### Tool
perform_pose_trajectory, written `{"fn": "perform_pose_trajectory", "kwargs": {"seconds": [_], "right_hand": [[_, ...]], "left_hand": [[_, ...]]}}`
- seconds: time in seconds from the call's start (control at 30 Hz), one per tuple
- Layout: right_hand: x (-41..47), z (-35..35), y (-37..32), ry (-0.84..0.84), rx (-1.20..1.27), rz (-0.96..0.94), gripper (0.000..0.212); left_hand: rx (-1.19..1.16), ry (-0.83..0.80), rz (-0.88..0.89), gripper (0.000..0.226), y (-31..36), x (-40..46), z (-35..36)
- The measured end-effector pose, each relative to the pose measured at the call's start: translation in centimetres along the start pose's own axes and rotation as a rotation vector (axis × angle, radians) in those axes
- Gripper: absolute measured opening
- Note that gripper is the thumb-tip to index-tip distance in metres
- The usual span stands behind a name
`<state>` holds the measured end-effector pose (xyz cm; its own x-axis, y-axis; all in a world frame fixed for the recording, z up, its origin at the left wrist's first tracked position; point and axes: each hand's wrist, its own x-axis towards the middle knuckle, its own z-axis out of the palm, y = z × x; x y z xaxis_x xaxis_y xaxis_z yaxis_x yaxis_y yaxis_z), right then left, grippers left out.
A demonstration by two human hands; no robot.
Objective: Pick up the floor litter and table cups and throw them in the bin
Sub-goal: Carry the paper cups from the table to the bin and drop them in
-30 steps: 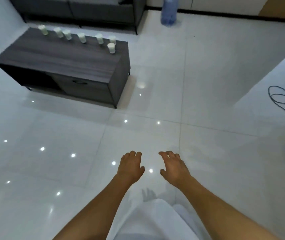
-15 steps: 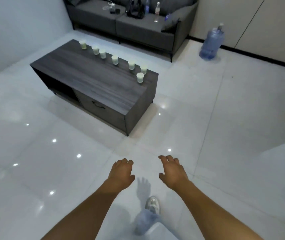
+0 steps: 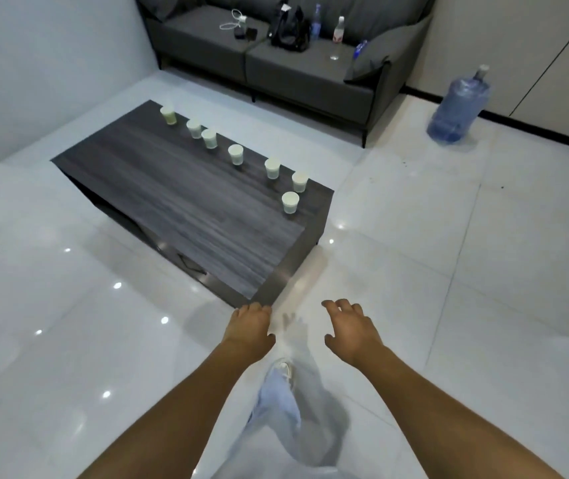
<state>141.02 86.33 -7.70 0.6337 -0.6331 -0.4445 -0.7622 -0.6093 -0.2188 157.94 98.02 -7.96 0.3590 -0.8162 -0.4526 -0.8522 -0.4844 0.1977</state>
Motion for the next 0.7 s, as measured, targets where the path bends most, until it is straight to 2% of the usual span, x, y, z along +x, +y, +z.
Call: {"fn": "perform_pose_trajectory", "kwargs": {"seconds": [0.33,0.7], "right_hand": [[14.7,-8.5,2.1,-0.038,0.03,0.035,0.062],[33.0,-18.8,10.8,-0.072,-0.029,-0.045,0.061]], "left_hand": [[0.025,-0.103,0.029,0.047,0.5,15.6,-8.3],[-0.067,-0.116,-0.104,0.047,4.9,33.0,-14.4]]}}
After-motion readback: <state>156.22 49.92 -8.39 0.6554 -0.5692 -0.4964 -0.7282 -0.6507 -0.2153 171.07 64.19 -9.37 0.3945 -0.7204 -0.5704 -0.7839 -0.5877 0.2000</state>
